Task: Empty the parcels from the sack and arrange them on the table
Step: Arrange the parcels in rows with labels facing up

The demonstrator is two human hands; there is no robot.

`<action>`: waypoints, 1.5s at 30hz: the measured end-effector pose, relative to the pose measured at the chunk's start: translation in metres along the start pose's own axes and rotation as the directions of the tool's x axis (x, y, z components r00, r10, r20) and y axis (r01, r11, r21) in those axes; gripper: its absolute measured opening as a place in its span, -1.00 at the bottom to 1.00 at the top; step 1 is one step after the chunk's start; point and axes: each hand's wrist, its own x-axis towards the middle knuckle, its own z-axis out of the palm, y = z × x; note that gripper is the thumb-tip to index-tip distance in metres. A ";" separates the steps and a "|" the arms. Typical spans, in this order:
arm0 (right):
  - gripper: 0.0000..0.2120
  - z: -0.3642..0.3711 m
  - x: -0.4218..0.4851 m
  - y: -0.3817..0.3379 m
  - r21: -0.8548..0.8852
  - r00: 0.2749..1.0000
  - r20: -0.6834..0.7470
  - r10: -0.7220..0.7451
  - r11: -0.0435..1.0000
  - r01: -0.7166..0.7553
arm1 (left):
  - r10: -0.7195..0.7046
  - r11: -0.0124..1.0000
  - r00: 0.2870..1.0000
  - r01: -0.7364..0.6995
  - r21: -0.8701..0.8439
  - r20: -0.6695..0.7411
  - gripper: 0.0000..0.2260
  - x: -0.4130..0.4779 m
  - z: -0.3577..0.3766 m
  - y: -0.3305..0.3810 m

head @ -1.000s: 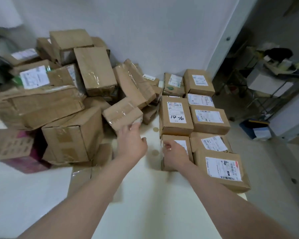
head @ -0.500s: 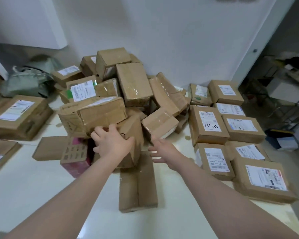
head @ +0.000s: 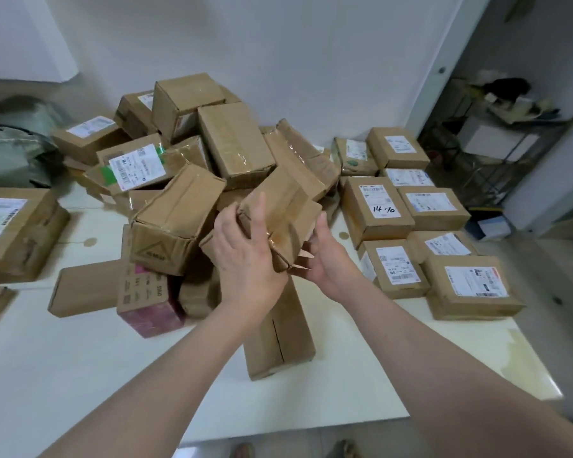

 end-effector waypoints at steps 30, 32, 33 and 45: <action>-0.51 -0.192 -0.098 0.006 0.146 0.996 0.043 0.082 0.985 -0.088 | -0.009 0.797 0.955 0.185 -0.575 0.295 -0.74 -0.004 0.064 0.140; -0.52 -0.208 -0.113 0.008 0.147 0.997 -0.005 0.081 0.986 -0.079 | 0.010 0.819 0.953 0.165 -0.549 0.303 -0.80 -0.010 0.068 0.162; -0.53 -0.217 -0.119 0.008 0.151 0.996 -0.031 0.082 0.986 -0.077 | 0.020 0.834 0.950 0.156 -0.530 0.310 -0.81 -0.014 0.069 0.173; -0.48 -0.300 -0.193 0.040 0.261 0.952 -0.274 0.139 0.963 -0.065 | 0.239 0.941 0.781 -0.039 -0.337 0.577 -0.67 -0.078 0.071 0.264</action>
